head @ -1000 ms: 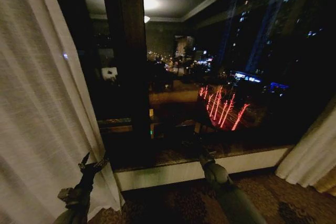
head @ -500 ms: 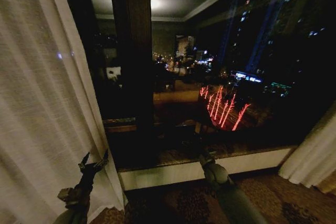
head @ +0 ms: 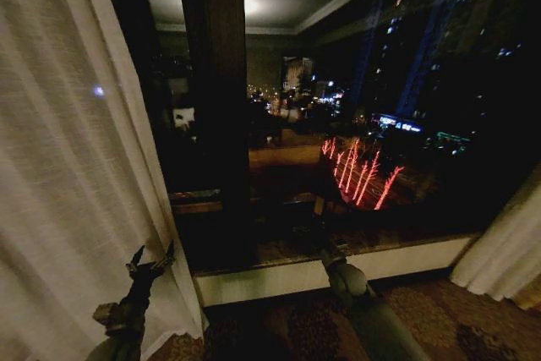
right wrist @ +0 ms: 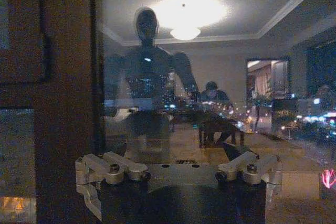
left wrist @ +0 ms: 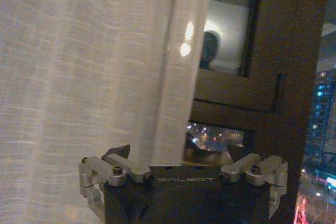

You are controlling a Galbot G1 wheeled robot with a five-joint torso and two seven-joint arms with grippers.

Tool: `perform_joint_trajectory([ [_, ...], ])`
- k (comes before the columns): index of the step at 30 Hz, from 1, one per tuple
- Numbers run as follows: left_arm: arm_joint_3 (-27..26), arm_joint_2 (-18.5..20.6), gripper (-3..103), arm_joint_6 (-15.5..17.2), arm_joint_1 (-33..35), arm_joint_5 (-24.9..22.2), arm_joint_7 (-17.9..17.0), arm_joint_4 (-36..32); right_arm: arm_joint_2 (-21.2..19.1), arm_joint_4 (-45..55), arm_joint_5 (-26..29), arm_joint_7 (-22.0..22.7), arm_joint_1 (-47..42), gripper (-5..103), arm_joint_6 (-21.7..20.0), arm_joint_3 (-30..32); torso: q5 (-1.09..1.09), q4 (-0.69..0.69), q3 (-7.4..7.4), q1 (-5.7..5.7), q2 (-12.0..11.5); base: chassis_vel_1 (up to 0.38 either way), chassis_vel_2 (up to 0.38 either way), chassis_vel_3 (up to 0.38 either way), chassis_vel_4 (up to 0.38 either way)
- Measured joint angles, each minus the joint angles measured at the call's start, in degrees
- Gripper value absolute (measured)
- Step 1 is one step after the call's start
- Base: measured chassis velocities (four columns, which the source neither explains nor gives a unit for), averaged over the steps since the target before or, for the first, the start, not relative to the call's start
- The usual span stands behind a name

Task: Open the curtains by pulling them apart, changing their state from closed to fully open.

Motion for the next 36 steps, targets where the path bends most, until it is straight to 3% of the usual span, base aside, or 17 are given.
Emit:
perform_joint_trajectory([
  [36, 0.0, 0.0, 100, 0.0, 0.0, 0.0, 0.0, 0.0, -0.01, 0.0, 0.0, 0.0, 0.0, 100, 0.0, 0.0, 0.03, -0.01, 0.0, 0.0, 0.0, 0.007, 0.005, -0.006, -0.003],
])
